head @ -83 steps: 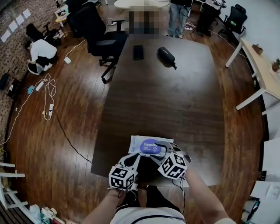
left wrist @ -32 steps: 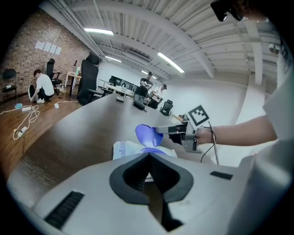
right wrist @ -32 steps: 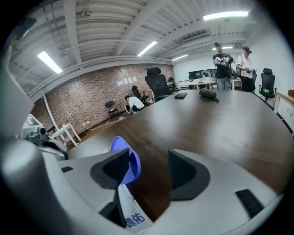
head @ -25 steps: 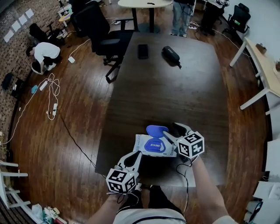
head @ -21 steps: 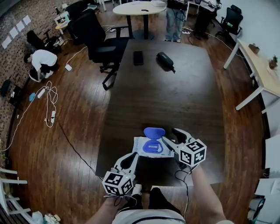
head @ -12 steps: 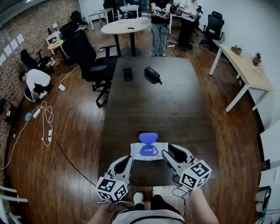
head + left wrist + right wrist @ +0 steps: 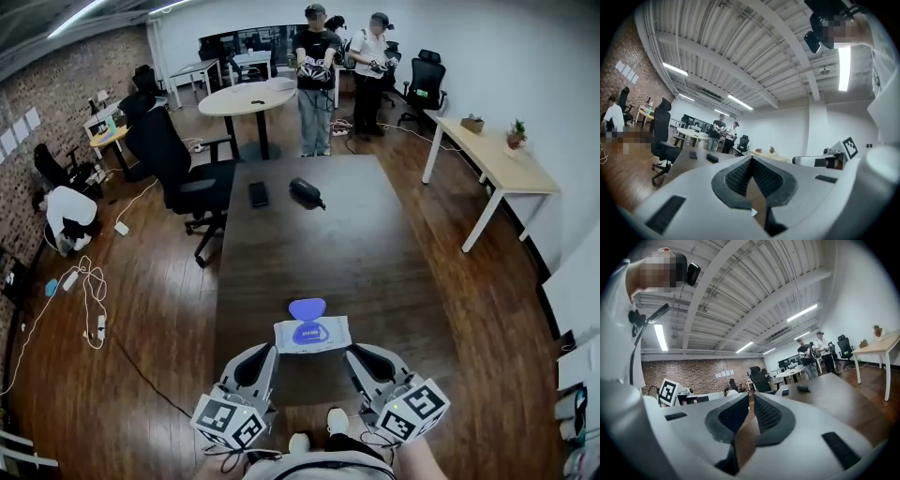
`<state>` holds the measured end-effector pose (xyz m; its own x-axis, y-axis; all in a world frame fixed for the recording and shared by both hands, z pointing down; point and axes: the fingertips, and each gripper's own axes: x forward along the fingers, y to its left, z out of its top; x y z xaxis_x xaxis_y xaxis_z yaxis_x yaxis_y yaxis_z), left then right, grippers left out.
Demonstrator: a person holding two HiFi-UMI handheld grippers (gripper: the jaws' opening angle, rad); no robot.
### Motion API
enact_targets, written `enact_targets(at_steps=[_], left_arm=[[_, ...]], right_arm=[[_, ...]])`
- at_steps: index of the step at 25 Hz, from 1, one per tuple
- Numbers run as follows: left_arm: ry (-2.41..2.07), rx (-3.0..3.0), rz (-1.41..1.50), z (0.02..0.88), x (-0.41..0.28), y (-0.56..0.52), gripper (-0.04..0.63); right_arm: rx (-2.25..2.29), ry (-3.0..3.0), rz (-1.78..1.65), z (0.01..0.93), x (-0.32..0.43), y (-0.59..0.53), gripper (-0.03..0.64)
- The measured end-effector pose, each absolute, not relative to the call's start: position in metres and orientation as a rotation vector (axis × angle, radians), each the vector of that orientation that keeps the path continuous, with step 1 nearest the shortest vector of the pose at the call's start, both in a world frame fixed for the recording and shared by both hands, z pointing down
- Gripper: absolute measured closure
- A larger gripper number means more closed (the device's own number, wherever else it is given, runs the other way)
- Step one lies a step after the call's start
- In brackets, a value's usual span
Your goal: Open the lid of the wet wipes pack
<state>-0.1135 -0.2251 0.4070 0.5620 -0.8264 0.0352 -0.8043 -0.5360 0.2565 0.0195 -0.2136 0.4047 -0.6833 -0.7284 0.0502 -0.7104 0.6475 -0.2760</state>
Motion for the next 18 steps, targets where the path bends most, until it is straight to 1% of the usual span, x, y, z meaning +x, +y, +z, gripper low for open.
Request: enact_targets(at_steps=[2, 6, 18], left_arm=[[-1.350, 2.566, -0.142, 0.405, -0.115, -0.213, 0.594], [-1.325, 2.576, -0.155, 0.409, -0.122, -0.193, 0.594], [-1.242, 2.594, -0.185, 0.408, -0.133, -0.156, 0.594]], right_arm=[[-1.243, 2.780, -0.422, 0.406, 0.021, -0.199, 0.573], [-1.294, 2.779, -0.389, 0.411, 0.018, -0.176, 0.601], [-1.328, 2.819, -0.338, 0.407, -0.007, -0.129, 0.609]])
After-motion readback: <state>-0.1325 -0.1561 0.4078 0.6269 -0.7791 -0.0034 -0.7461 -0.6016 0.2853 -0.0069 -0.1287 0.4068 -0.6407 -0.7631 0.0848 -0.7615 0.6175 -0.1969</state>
